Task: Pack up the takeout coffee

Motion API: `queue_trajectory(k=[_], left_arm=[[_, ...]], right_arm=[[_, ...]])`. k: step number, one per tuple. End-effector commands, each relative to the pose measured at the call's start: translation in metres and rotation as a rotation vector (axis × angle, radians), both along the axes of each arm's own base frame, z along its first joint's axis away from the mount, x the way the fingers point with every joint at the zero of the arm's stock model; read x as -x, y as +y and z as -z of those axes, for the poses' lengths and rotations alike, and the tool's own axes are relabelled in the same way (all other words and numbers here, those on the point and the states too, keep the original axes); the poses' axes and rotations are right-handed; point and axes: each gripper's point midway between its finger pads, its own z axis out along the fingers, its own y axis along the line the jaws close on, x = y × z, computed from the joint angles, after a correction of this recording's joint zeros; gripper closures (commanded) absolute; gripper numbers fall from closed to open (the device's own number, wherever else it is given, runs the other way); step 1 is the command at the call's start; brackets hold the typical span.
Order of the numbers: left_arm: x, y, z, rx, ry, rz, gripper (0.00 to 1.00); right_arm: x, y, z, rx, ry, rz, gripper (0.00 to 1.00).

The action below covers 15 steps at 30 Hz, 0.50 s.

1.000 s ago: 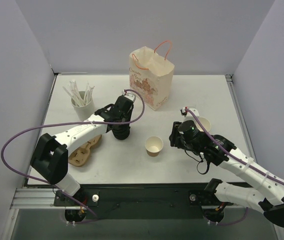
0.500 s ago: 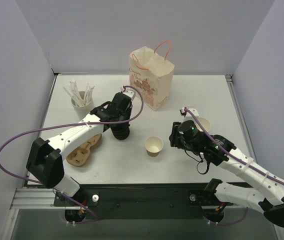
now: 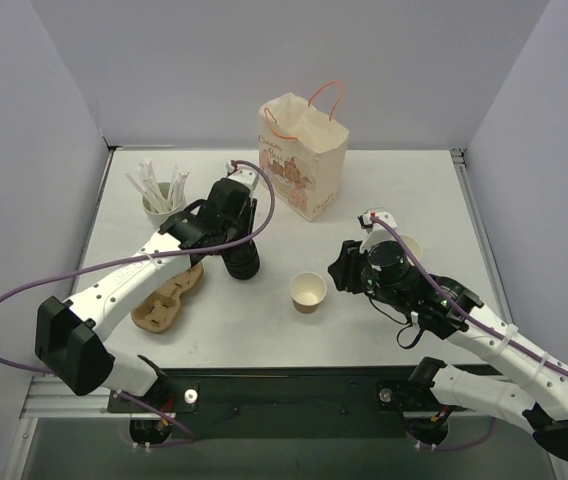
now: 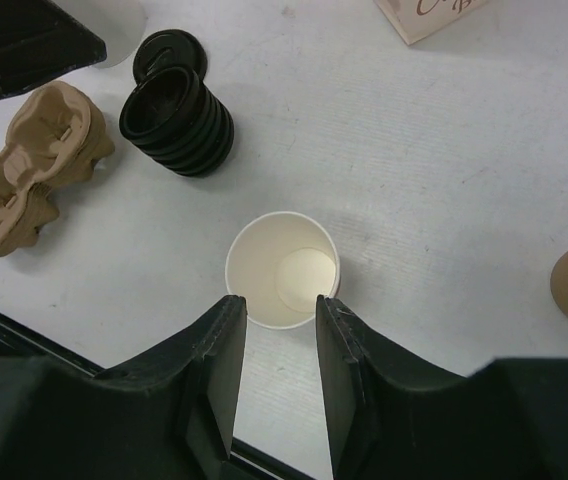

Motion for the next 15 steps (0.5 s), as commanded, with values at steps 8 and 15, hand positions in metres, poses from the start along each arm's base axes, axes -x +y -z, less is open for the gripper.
queue_trajectory(k=[8,15], left_arm=[[-0.072,0.068,0.006,-0.191,-0.007,-0.26,0.47],[-0.098,0.072,0.044,-0.256,0.099,-0.259,0.47]], right_arm=[[0.003,0.002,-0.004,-0.013,-0.011,-0.017,0.65],[0.008,-0.008,-0.007,0.011,-0.023,-0.01,0.65]])
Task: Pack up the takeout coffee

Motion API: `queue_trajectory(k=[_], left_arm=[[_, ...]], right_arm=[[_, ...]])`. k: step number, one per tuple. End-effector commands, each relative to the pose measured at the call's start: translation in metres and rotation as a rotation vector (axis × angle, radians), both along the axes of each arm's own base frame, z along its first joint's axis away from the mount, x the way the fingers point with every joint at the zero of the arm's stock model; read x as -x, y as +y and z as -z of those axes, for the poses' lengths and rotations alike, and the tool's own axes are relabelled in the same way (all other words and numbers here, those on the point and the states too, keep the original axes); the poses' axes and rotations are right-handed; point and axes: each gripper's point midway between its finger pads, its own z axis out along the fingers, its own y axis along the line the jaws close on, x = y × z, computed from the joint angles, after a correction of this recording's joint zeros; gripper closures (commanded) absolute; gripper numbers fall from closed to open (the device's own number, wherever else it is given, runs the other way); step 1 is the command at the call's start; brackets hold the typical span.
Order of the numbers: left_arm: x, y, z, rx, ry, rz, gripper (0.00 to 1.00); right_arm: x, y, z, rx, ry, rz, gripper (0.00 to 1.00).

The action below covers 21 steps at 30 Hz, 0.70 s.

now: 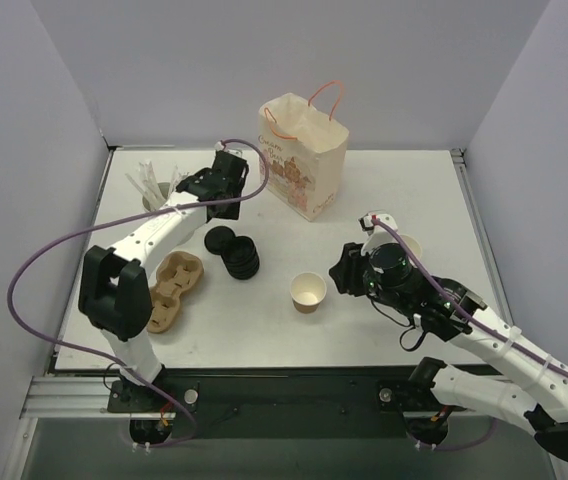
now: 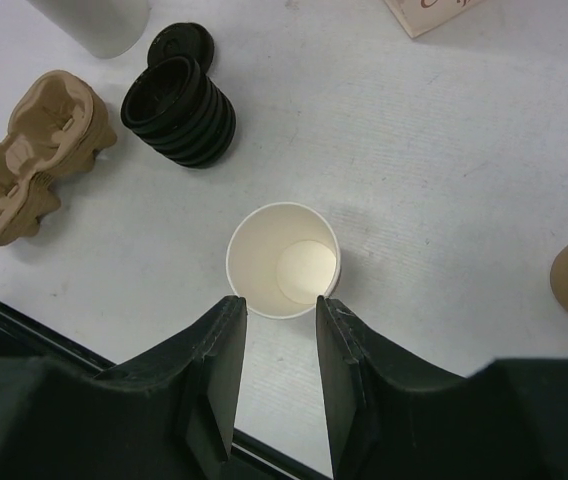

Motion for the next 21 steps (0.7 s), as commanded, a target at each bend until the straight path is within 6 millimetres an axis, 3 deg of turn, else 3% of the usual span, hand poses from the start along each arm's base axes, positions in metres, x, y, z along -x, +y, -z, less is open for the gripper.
queue_trajectory(k=[1,6,11,21], left_arm=[[-0.012,0.003,0.007,-0.015,0.05,0.01,0.47],[-0.011,-0.011,0.028,0.004,0.118,0.133,0.48],[-0.012,-0.009,0.043,-0.031,0.156,0.215,0.48],[-0.011,-0.006,0.079,-0.031,0.228,0.175,0.5]], right_arm=[[0.003,-0.008,-0.008,0.008,-0.033,0.007,0.65],[0.005,-0.014,-0.009,0.03,-0.044,0.011,0.65],[0.006,-0.016,-0.008,0.036,-0.046,0.008,0.65],[0.005,-0.016,-0.01,0.055,-0.049,-0.001,0.65]])
